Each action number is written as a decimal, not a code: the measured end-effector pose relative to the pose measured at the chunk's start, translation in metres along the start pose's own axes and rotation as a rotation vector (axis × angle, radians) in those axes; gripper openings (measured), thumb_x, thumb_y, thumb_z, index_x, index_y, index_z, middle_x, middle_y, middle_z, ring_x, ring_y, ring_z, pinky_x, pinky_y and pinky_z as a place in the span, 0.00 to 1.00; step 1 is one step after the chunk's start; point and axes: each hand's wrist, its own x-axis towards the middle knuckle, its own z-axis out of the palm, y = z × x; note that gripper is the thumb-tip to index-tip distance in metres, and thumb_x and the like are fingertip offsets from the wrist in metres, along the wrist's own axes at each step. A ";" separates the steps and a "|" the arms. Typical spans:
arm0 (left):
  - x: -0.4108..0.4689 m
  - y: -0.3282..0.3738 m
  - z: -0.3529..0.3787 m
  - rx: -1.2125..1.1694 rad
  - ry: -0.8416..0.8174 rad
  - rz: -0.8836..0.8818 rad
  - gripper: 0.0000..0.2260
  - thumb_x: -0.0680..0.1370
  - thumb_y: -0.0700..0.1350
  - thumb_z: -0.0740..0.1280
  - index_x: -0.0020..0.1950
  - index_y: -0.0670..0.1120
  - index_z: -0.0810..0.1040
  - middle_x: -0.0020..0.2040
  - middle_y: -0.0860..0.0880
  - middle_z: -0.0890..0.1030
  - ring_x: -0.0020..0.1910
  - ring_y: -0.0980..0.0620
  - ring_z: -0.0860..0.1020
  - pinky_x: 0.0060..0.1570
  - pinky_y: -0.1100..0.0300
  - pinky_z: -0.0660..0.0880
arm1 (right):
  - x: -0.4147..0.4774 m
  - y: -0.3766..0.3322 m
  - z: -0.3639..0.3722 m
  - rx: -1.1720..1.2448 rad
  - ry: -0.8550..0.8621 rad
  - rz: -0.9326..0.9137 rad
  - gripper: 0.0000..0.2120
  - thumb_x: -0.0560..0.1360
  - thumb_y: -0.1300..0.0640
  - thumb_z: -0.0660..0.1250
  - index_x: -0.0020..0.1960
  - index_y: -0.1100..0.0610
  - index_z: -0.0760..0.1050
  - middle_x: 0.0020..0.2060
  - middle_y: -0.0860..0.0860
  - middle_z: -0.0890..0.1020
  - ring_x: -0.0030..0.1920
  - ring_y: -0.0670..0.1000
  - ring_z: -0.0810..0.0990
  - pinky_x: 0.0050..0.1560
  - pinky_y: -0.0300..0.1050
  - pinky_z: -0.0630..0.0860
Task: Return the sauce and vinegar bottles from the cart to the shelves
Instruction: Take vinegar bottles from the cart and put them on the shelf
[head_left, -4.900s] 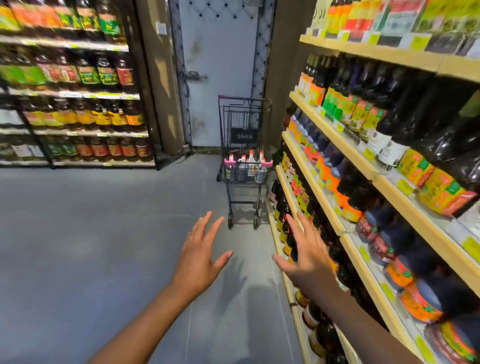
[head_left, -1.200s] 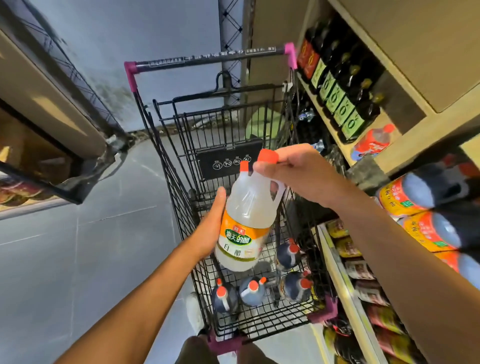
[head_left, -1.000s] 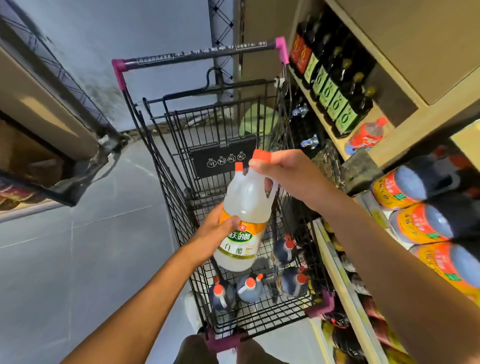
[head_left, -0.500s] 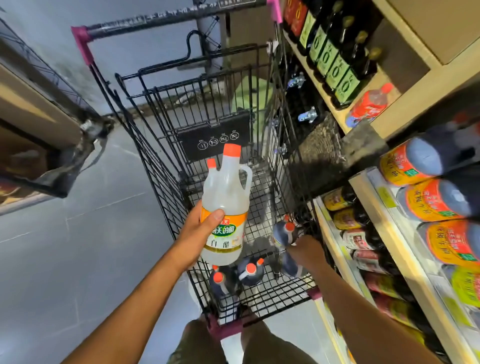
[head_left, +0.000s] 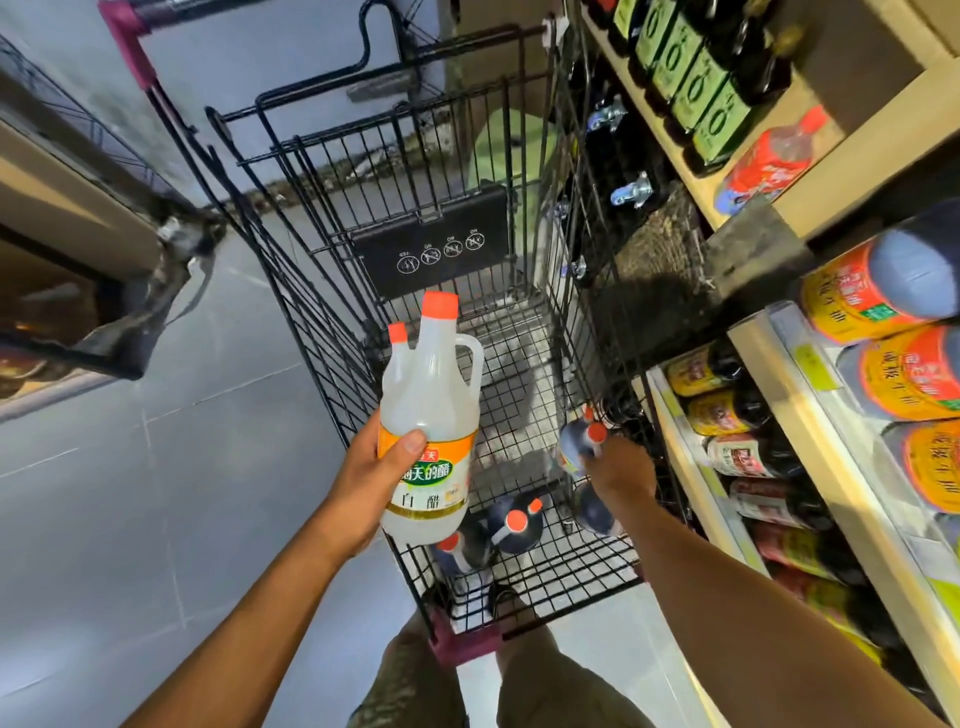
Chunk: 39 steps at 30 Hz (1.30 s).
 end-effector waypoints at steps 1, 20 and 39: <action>-0.001 -0.001 -0.002 0.000 0.002 0.003 0.48 0.63 0.72 0.75 0.71 0.41 0.70 0.59 0.39 0.84 0.57 0.38 0.83 0.55 0.42 0.81 | 0.002 0.001 -0.002 0.009 0.000 -0.010 0.17 0.80 0.46 0.65 0.52 0.60 0.81 0.46 0.55 0.84 0.43 0.53 0.81 0.30 0.38 0.63; -0.028 0.072 -0.024 -0.043 0.028 0.127 0.45 0.64 0.72 0.74 0.70 0.43 0.71 0.58 0.41 0.84 0.58 0.40 0.83 0.54 0.47 0.81 | -0.074 -0.065 -0.194 1.197 0.158 -0.481 0.28 0.77 0.36 0.66 0.40 0.63 0.73 0.34 0.57 0.73 0.37 0.52 0.71 0.39 0.47 0.67; -0.055 0.167 -0.028 -0.022 -0.402 0.245 0.34 0.73 0.63 0.70 0.74 0.46 0.71 0.64 0.40 0.82 0.62 0.40 0.81 0.59 0.43 0.78 | -0.245 -0.116 -0.291 1.671 0.411 -0.278 0.27 0.79 0.40 0.65 0.57 0.66 0.78 0.47 0.59 0.82 0.47 0.55 0.80 0.50 0.51 0.75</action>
